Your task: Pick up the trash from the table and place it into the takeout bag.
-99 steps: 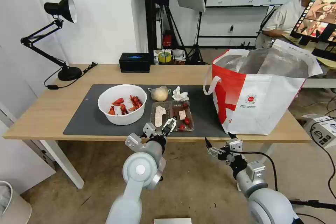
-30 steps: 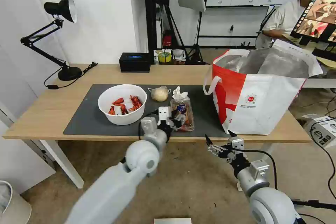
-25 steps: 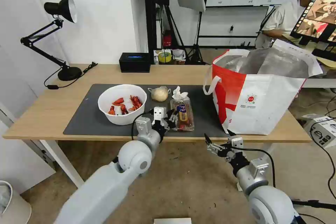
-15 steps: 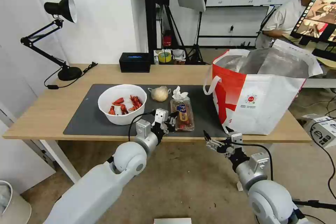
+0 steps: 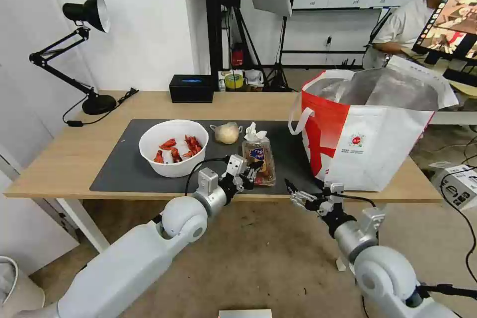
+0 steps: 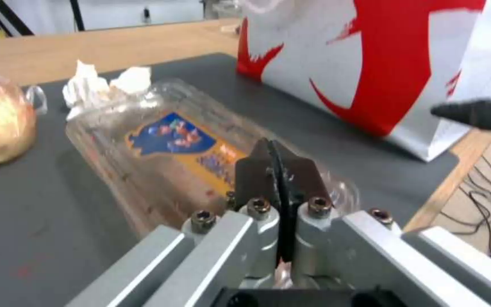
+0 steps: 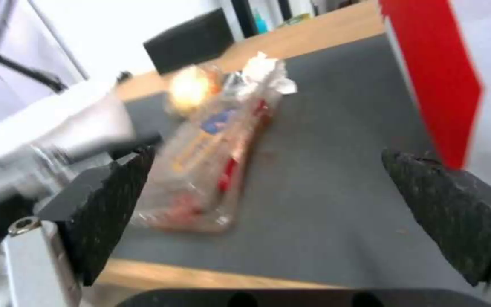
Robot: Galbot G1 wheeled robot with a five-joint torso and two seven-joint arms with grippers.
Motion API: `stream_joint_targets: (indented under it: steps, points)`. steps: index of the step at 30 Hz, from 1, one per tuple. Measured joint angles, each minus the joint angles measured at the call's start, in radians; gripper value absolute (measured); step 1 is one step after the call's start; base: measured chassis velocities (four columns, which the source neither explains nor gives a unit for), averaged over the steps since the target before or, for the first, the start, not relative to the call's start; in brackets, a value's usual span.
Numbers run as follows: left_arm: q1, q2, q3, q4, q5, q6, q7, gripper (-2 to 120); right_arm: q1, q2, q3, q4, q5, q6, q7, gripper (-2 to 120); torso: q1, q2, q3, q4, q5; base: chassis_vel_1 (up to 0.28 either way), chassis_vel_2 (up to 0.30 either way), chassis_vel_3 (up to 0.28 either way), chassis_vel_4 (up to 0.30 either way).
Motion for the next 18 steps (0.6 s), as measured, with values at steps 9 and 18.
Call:
stream_joint_targets:
  steps: [9, 18]
  points:
    - [0.000, 0.011, -0.004, 0.016, -0.004, -0.003, 0.010, 0, 0.127, -0.005, -0.032, -0.040, 0.292, -0.011, 0.014, 100, 0.000, 0.000, 0.000, -0.0001, 0.0000, 0.000, 0.000, 0.000, 0.000]
    - [0.017, 0.044, -0.014, 0.020, -0.021, -0.031, 0.015, 0, 0.340, 0.014, -0.061, -0.108, 0.577, -0.092, 0.135, 100, 0.000, 0.000, 0.000, 0.0002, -0.0001, 0.000, 0.000, 0.000, 0.000]
